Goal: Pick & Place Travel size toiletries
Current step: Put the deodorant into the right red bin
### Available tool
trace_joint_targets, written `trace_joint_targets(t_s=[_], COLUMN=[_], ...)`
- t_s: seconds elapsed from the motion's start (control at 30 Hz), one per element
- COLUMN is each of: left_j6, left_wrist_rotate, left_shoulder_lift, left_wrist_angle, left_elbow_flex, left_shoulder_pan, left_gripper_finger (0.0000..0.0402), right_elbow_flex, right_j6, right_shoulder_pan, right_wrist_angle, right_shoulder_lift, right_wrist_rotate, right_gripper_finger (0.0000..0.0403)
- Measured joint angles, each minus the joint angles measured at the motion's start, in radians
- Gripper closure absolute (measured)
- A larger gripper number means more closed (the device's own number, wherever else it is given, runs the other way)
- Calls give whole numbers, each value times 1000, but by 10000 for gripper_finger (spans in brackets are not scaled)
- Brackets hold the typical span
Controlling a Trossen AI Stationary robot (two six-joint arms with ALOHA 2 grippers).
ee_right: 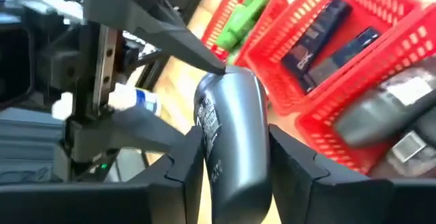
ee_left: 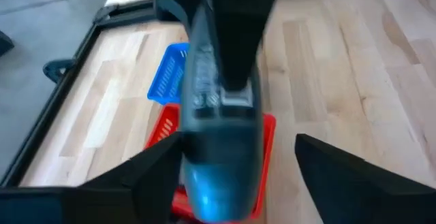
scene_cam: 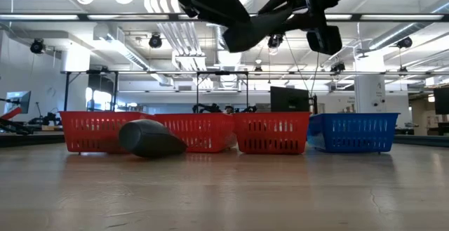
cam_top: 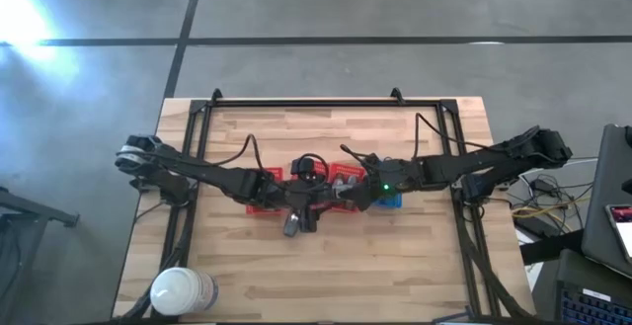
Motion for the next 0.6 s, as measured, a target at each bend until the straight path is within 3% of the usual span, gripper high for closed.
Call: trace_joint_targets(t_s=[0.3,0.6], left_j6=[-100,-198], left_wrist_rotate=[-22,-25], left_shoulder_lift=[0,0], left_wrist_angle=[-186,-247], left_elbow_flex=[0,0], left_shoulder_pan=[2,2], left_gripper_finger=[90,88], right_elbow_flex=[0,2], right_j6=[-33,-203], right_shoulder_pan=[-92,-247], right_wrist_angle=[-237,-340], right_shoulder_lift=[-5,16], right_wrist_rotate=[-28,-339], right_gripper_finger=[284,285])
